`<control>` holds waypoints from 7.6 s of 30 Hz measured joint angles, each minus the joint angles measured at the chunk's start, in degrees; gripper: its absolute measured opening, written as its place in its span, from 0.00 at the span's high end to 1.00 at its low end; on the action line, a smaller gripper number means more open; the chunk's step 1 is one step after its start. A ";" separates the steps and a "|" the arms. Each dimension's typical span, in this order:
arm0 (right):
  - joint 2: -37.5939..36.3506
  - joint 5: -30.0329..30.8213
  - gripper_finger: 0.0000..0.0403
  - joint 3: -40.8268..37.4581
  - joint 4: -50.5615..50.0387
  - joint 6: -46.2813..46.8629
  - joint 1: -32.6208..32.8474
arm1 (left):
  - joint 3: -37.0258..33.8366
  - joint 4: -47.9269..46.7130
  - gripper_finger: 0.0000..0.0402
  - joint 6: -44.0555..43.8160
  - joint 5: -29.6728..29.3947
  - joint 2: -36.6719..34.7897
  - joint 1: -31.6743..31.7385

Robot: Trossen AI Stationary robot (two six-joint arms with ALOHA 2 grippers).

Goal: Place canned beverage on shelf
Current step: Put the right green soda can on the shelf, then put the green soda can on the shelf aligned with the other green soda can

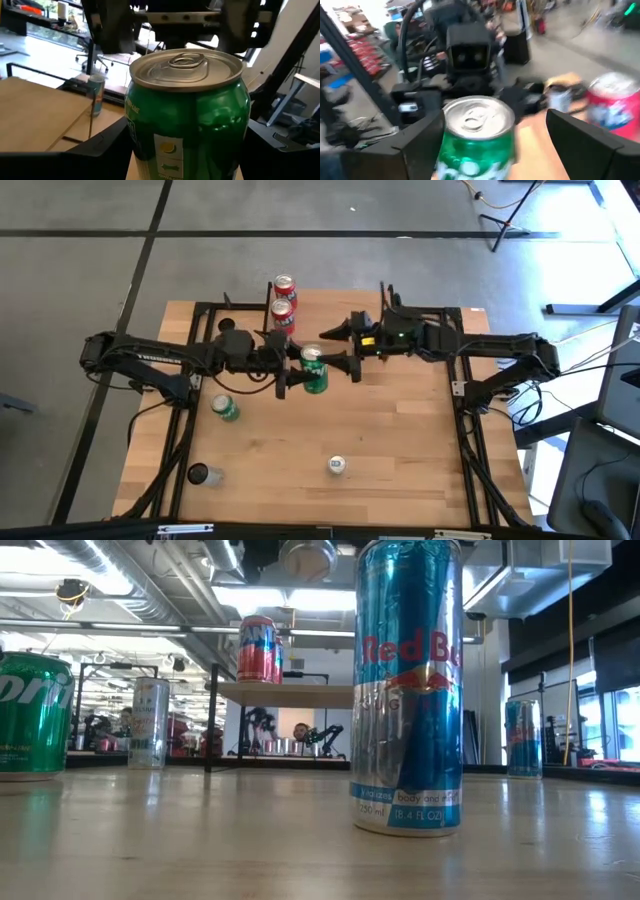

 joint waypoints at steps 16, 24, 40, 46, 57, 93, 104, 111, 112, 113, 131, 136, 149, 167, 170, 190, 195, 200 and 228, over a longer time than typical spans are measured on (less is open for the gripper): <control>5.07 -3.98 0.17 -0.07 5.17 2.19 1.51 | 0.00 2.05 0.37 0.21 1.08 0.12 -0.05; 5.07 -4.08 0.34 -0.07 5.94 1.75 1.51 | 0.00 2.54 0.34 0.19 0.26 0.04 -0.07; 2.34 -0.50 0.34 -0.28 3.14 -7.70 -6.64 | 0.28 -14.83 0.11 -1.02 -0.39 -5.49 -0.09; 4.37 -0.70 0.34 -0.28 5.14 -13.61 -14.27 | 0.28 -19.41 0.11 -5.27 -0.73 -7.05 -0.20; 16.76 -10.19 0.34 -0.20 17.79 -16.72 -22.72 | 0.20 -19.44 0.11 -8.07 0.04 -7.11 -0.86; 20.33 -9.47 0.26 -0.11 28.79 -19.25 -25.90 | 0.11 -18.82 0.10 -9.99 0.30 -7.09 -1.47; 13.89 -9.41 0.28 -0.09 17.57 -19.56 -25.90 | 0.11 -18.83 0.10 -9.13 0.42 -7.07 -1.47; 13.79 -9.41 0.28 -0.09 12.40 -19.34 -25.90 | 0.11 -18.83 0.10 -9.51 0.42 -7.07 -1.47; 13.79 -9.41 0.28 -0.09 12.07 -19.32 -25.88 | 0.11 -18.82 0.10 -9.54 0.42 -7.07 -1.47; 13.67 -9.41 0.28 -0.09 11.74 -19.30 -25.88 | 0.11 -18.82 0.10 -9.53 0.43 -7.07 -1.51; -0.96 -13.12 0.28 -0.15 -9.14 -18.70 -22.19 | 17.80 -52.37 0.12 -17.34 -3.64 -7.04 -2.96; -1.36 -13.06 0.28 -0.15 -14.77 -19.15 -17.83 | 25.56 -75.87 0.12 -30.03 -5.53 -7.07 -6.06; 0.68 -5.20 0.28 -0.17 -14.34 -20.43 -10.70 | 25.53 -93.13 0.12 -46.54 -10.77 -7.01 -12.86; 7.65 9.84 0.28 6.29 -7.25 -16.33 -13.36 | 25.53 -81.51 0.12 -39.21 -12.90 -7.00 -10.32; 12.57 8.44 0.28 14.09 -11.67 -16.18 -13.66 | 25.53 -81.23 0.12 -38.44 -12.05 -7.00 -9.02; 21.97 8.01 0.28 35.97 -35.53 -25.16 -14.56 | 25.53 -82.73 0.12 -39.53 -8.09 -7.00 -8.96; 19.99 5.41 0.28 35.68 -44.18 -24.91 -14.56 | 24.80 -93.83 0.12 -47.87 -7.16 -7.09 -12.44; 19.48 2.00 0.28 33.46 -48.92 -23.25 -14.56 | 18.39 -99.01 0.12 -57.49 -2.30 -7.61 -16.61; 19.10 4.44 0.28 30.05 -48.82 -22.33 -8.57 | -3.52 -88.96 0.22 -58.98 -4.02 -7.34 -20.79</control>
